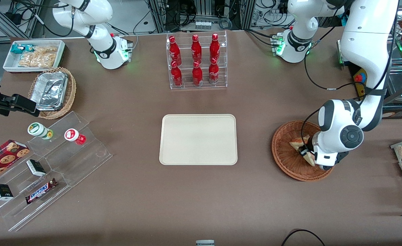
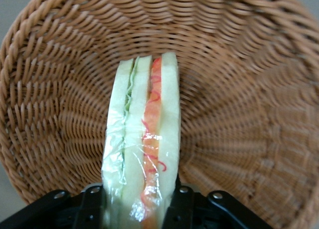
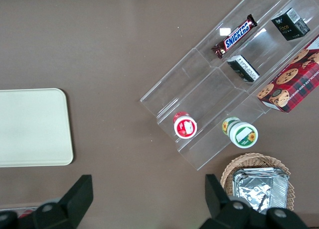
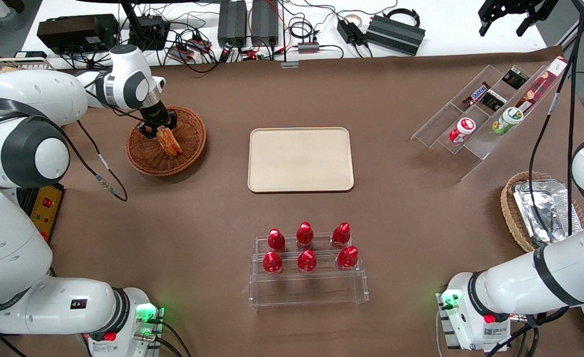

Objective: Place sandwich from basket to tray
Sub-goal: 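Lower the left gripper and close it on the wrapped sandwich, then lift the sandwich and carry it over the cream tray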

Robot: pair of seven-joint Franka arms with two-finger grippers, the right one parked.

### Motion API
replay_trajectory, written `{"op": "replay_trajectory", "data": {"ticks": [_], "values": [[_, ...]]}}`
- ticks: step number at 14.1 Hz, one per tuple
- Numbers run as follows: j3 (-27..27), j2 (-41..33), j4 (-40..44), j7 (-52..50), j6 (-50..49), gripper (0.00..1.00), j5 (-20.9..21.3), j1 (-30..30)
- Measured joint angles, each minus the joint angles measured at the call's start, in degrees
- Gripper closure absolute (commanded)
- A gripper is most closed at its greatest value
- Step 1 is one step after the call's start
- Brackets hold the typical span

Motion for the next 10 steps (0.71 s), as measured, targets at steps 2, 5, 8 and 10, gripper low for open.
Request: {"op": "replay_trajectory", "data": {"ticks": [2, 5, 8, 10], "values": [[-0.18, -0.57, 4.86, -0.01, -7.03, 0.75, 0.0, -2.13], [-0.41, -1.36, 12.08, -0.04, -14.56, 0.74, -0.01, -7.15], [-0.65, -1.14, 15.3, -0.22, -15.13, 0.73, -0.07, -14.94], [-0.76, 0.38, 17.29, -0.53, -15.08, 0.73, -0.38, -20.75]]}}
